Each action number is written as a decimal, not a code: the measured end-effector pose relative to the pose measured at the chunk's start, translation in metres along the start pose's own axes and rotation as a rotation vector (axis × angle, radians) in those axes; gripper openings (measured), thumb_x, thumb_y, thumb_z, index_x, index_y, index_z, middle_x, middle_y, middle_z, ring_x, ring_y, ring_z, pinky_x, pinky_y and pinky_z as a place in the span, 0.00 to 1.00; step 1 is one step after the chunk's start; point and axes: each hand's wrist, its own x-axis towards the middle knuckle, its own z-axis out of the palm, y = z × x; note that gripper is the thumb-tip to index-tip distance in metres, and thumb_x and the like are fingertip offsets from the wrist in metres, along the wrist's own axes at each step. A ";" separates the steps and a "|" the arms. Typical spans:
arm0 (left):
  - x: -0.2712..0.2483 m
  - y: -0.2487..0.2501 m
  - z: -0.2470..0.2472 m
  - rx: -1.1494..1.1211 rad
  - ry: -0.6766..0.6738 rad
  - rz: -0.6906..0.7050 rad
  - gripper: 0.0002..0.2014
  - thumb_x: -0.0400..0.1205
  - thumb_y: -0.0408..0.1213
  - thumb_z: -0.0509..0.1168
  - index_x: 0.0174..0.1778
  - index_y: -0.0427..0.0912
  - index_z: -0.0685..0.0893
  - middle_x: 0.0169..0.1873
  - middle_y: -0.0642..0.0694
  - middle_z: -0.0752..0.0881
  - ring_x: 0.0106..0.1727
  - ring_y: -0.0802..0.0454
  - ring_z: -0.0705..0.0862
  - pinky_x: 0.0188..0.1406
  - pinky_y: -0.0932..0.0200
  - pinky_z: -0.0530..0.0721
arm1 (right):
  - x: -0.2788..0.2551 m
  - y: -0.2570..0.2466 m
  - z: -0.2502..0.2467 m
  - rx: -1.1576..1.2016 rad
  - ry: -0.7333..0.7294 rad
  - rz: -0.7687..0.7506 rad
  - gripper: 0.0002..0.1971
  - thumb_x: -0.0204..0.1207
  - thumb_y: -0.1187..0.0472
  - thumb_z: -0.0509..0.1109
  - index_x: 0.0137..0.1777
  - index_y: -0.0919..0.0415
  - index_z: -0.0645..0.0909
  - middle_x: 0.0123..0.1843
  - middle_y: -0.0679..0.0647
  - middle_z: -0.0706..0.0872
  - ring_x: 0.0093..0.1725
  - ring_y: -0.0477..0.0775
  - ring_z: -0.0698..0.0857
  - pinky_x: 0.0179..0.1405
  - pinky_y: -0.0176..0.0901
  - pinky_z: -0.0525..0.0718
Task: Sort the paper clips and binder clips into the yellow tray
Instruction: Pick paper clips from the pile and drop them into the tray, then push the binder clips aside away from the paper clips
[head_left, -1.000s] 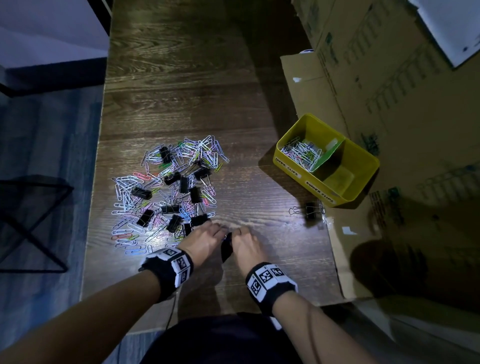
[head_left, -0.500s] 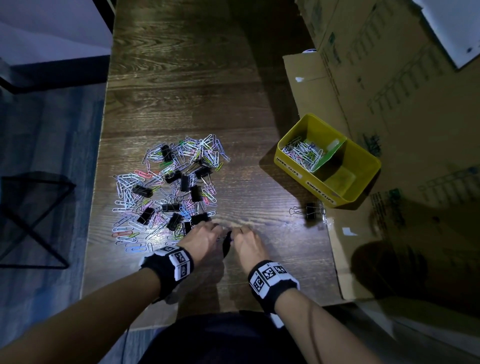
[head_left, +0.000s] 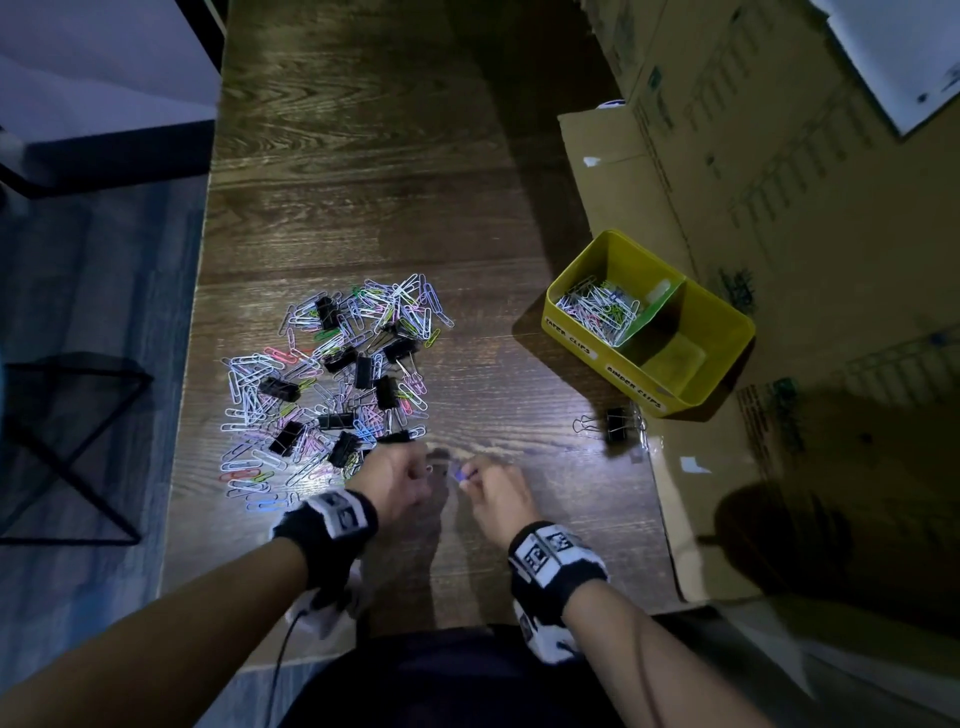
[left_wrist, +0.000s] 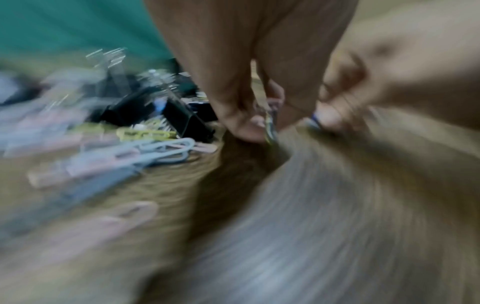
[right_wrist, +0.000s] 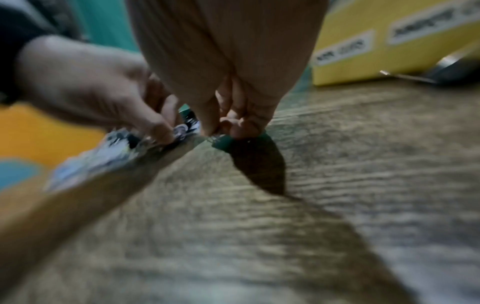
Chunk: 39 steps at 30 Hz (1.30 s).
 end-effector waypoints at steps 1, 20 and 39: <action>0.007 -0.002 -0.002 -0.148 -0.011 -0.113 0.15 0.66 0.24 0.70 0.22 0.48 0.75 0.23 0.46 0.80 0.25 0.53 0.77 0.30 0.60 0.74 | 0.002 0.002 -0.006 0.153 0.051 0.056 0.05 0.78 0.64 0.66 0.50 0.57 0.82 0.47 0.59 0.86 0.46 0.57 0.84 0.50 0.42 0.81; 0.168 0.206 -0.029 -0.336 0.027 0.094 0.09 0.67 0.33 0.78 0.29 0.44 0.82 0.26 0.49 0.84 0.29 0.53 0.82 0.34 0.57 0.82 | 0.061 -0.013 -0.220 0.483 0.700 0.044 0.06 0.71 0.62 0.76 0.43 0.50 0.83 0.39 0.48 0.89 0.43 0.50 0.90 0.48 0.52 0.89; 0.038 0.014 -0.115 -0.184 0.044 -0.144 0.06 0.77 0.35 0.70 0.33 0.44 0.85 0.32 0.45 0.89 0.33 0.47 0.85 0.39 0.55 0.84 | 0.039 -0.057 -0.126 0.013 0.177 -0.393 0.08 0.76 0.62 0.71 0.53 0.58 0.88 0.49 0.55 0.87 0.49 0.53 0.84 0.57 0.46 0.81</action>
